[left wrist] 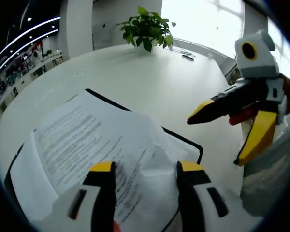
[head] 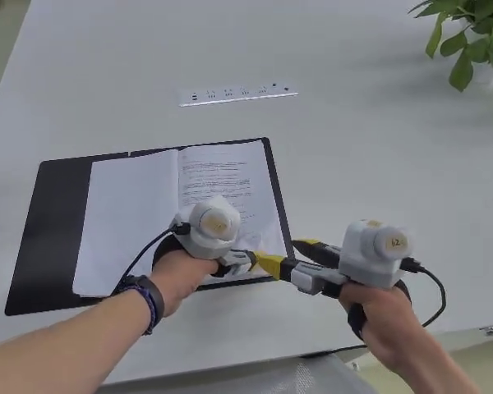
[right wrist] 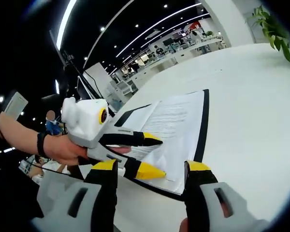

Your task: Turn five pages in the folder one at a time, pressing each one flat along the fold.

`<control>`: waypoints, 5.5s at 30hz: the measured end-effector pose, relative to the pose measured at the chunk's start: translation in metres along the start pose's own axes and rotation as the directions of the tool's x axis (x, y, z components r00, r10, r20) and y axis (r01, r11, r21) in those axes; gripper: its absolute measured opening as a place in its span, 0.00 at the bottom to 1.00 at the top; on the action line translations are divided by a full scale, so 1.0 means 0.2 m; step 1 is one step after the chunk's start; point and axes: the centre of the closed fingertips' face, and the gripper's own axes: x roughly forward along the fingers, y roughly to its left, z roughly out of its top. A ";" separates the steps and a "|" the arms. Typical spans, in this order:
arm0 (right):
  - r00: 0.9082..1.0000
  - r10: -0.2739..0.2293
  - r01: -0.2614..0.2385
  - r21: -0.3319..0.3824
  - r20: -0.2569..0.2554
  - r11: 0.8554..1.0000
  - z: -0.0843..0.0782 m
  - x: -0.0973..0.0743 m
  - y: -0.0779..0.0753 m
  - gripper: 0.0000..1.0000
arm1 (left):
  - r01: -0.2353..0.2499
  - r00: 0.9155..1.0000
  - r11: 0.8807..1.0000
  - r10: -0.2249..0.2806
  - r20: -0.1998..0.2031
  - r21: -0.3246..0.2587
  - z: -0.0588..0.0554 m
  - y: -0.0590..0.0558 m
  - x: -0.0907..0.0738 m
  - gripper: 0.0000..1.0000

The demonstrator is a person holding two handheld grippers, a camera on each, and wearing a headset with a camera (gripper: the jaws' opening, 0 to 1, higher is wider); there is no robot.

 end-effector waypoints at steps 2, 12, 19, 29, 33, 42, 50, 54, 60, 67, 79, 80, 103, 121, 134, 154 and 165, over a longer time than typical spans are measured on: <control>1.000 -0.002 0.002 0.013 0.005 1.000 0.01 0.03 -0.02 0.51 | 0.004 1.000 1.000 -0.004 0.005 -0.002 0.00 0.00 0.00 0.50; 1.000 -0.018 0.016 0.078 0.016 0.997 0.06 0.14 -0.12 0.48 | 0.011 1.000 1.000 -0.010 0.011 -0.012 0.00 0.00 0.00 0.50; 1.000 -0.013 0.012 0.089 0.016 0.996 0.11 0.21 -0.16 0.44 | 0.021 1.000 0.998 -0.020 0.017 -0.051 0.01 0.00 -0.01 0.50; 0.999 0.016 -0.021 0.149 0.039 0.989 0.11 0.23 -0.15 0.33 | 0.034 0.999 0.984 -0.030 0.025 -0.177 -0.01 -0.02 -0.08 0.49; 0.999 0.019 -0.025 0.155 0.037 0.988 0.08 0.20 -0.12 0.26 | 0.024 0.998 0.975 -0.011 0.061 -0.221 -0.02 -0.03 -0.15 0.52; 0.999 -0.009 0.000 0.167 0.049 0.986 0.03 0.13 -0.10 0.04 | -0.029 0.996 0.975 0.048 0.078 -0.222 -0.04 0.02 -0.34 0.58; 0.998 -0.008 -0.003 0.165 0.063 0.986 0.06 0.13 -0.07 0.02 | -0.080 0.985 0.974 0.110 0.130 -0.214 0.00 0.12 -0.50 0.59; 0.998 -0.014 0.004 0.167 0.062 0.986 0.07 0.15 -0.07 0.00 | -0.110 0.978 0.969 0.145 0.151 -0.220 0.02 0.17 -0.59 0.59; 0.997 -0.020 0.008 0.177 0.069 0.984 0.09 0.16 -0.04 0.00 | -0.157 0.967 0.962 0.196 0.162 -0.224 -0.02 0.24 -0.71 0.59; 0.996 -0.027 0.013 0.169 0.080 0.985 0.13 0.16 -0.01 0.00 | -0.185 0.954 0.951 0.235 0.186 -0.249 -0.05 0.30 -0.83 0.61; 0.996 -0.018 0.004 0.145 0.092 0.989 0.18 0.20 0.08 0.00 | -0.214 0.941 0.939 0.272 0.200 -0.270 -0.12 0.37 -0.97 0.62; 0.996 -0.018 0.004 0.144 0.093 0.990 0.18 0.20 0.09 0.00 | -0.216 0.941 0.938 0.274 0.200 -0.271 -0.12 0.37 -0.98 0.62; 0.994 0.025 -0.036 0.101 0.105 0.994 0.21 0.32 0.33 0.00 | -0.266 0.922 0.926 0.325 0.211 -0.267 -0.28 0.48 -1.25 0.66; 0.992 0.115 -0.118 0.066 0.057 0.991 0.20 0.56 0.62 0.00 | -0.294 0.904 0.903 0.369 0.217 -0.312 -0.42 0.56 -1.40 0.65; 0.988 0.156 -0.156 0.051 0.008 0.986 0.14 0.68 0.75 0.00 | -0.304 0.894 0.889 0.391 0.221 -0.343 -0.48 0.61 -1.46 0.65; 0.979 0.197 -0.194 0.052 -0.061 0.980 0.05 0.83 0.88 0.00 | -0.298 0.891 0.876 0.397 0.217 -0.381 -0.54 0.64 -1.49 0.65; 0.966 0.225 -0.220 0.057 -0.128 0.974 -0.06 0.93 0.95 0.00 | -0.302 0.893 0.870 0.401 0.205 -0.390 -0.60 0.67 -1.52 0.65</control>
